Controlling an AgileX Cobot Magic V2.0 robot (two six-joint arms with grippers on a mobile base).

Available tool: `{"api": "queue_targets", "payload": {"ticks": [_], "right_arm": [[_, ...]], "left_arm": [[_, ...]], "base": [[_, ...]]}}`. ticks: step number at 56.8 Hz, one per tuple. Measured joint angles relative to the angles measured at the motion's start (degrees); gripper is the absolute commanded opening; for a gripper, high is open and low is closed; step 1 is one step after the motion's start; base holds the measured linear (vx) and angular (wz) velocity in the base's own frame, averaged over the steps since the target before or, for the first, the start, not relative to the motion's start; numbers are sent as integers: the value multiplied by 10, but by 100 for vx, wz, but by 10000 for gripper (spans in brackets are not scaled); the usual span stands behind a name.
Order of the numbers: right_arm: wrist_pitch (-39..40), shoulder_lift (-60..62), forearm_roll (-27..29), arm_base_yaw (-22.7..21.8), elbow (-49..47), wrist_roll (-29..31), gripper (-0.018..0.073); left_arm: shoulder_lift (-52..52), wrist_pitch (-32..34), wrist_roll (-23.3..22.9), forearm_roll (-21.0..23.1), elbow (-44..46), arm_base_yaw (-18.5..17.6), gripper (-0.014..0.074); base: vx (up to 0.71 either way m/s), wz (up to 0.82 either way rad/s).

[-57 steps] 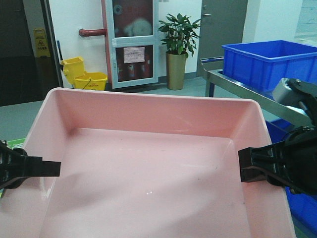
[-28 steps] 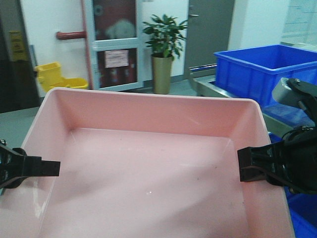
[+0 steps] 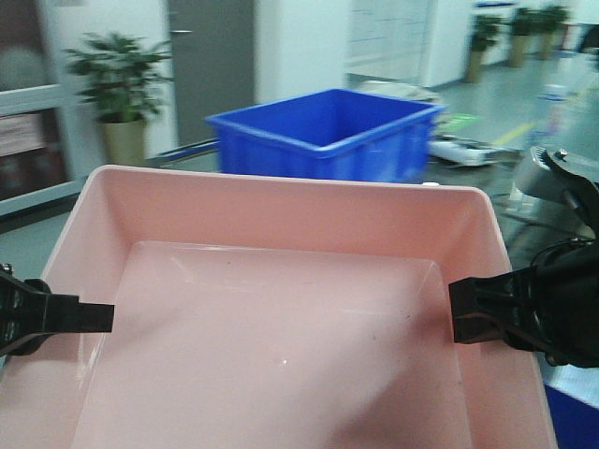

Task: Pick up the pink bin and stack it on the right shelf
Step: 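Keep holding the bin while driving up to the shelf with blue crates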

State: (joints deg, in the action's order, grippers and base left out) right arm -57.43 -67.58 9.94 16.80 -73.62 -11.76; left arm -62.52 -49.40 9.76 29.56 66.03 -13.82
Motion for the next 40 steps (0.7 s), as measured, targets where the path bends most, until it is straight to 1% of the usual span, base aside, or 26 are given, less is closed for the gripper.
{"api": "queue_targets", "payload": {"ticks": [22, 29, 40], "right_arm": [[-1, 0, -1, 0, 0, 0, -8], [-1, 0, -2, 0, 0, 0, -8], [-1, 0, -2, 0, 0, 0, -8]], "left_arm": [[0, 1, 0, 0, 0, 0, -1], [0, 1, 0, 0, 0, 0, -1], [0, 1, 0, 0, 0, 0, -1]], "base": [[34, -92], [33, -68], [33, -52]]}}
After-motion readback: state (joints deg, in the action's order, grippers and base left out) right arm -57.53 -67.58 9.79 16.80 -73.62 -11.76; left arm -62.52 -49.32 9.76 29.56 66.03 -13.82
